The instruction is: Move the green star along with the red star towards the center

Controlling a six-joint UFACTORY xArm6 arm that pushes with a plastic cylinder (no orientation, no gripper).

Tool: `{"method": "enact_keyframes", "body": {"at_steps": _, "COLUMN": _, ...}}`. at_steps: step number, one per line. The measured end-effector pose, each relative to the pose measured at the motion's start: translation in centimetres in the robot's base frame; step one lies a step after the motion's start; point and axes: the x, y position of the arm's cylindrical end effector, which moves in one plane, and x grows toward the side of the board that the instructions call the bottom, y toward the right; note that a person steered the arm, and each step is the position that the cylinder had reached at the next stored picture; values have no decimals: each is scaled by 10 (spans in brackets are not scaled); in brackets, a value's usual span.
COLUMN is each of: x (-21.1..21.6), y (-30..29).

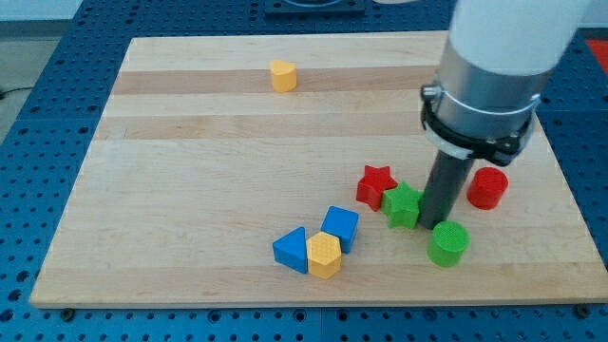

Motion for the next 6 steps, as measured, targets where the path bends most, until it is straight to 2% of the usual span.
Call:
{"method": "enact_keyframes", "body": {"at_steps": 2, "x": -22, "y": -18}}
{"method": "enact_keyframes", "body": {"at_steps": 4, "x": -1, "y": -37}}
{"method": "enact_keyframes", "body": {"at_steps": 6, "x": -43, "y": -56}}
